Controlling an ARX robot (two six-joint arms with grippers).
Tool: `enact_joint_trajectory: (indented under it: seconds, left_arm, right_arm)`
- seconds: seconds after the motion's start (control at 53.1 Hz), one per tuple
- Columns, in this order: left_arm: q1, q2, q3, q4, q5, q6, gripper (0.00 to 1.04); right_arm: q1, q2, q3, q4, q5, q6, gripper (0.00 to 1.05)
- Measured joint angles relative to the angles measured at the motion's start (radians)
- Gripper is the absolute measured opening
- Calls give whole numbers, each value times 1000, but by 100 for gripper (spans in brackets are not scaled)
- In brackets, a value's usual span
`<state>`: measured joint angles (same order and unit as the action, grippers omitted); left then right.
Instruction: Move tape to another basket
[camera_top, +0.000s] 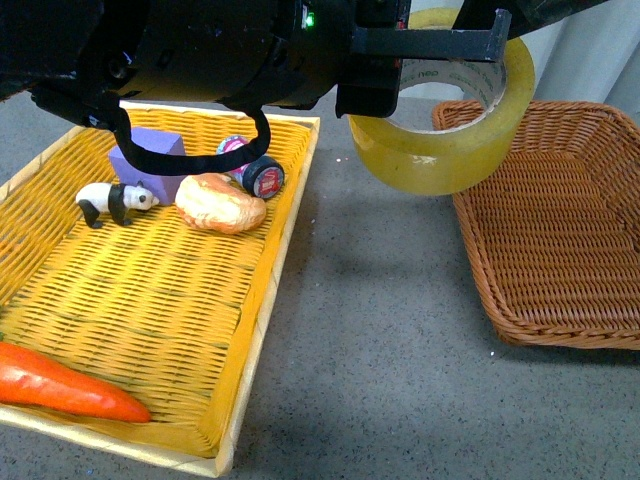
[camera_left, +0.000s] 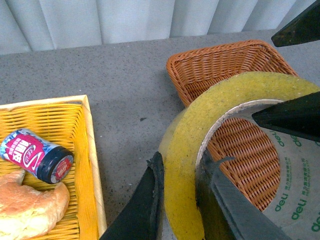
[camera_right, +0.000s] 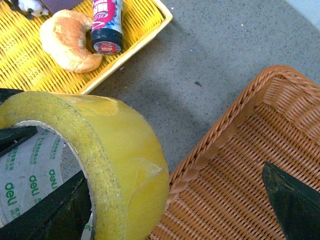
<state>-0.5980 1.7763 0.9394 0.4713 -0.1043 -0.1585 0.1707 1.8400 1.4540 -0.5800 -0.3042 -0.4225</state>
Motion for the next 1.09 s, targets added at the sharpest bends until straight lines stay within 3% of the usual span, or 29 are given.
enact_joint_trajectory:
  seconds: [0.17,0.716,0.772,0.886,1.093]
  left_arm:
    - [0,0,0,0,-3,0,15]
    - [-2,2,17,1,-12,-3,15]
    - [-17,2,42,-49,-124,-45,15]
    - [-20,2,51,-51,-251,-89,37]
    - [-21,-2,44,-2,-253,-161,77]
  right_arm:
    - [14,20,32,-14,21,-50,92]
    - [41,43,43,-61,7,-63,17]
    - [42,52,45,-60,10,-71,16]
    - [45,65,61,-41,21,-24,16]
    - [17,72,74,-47,42,-9,15]
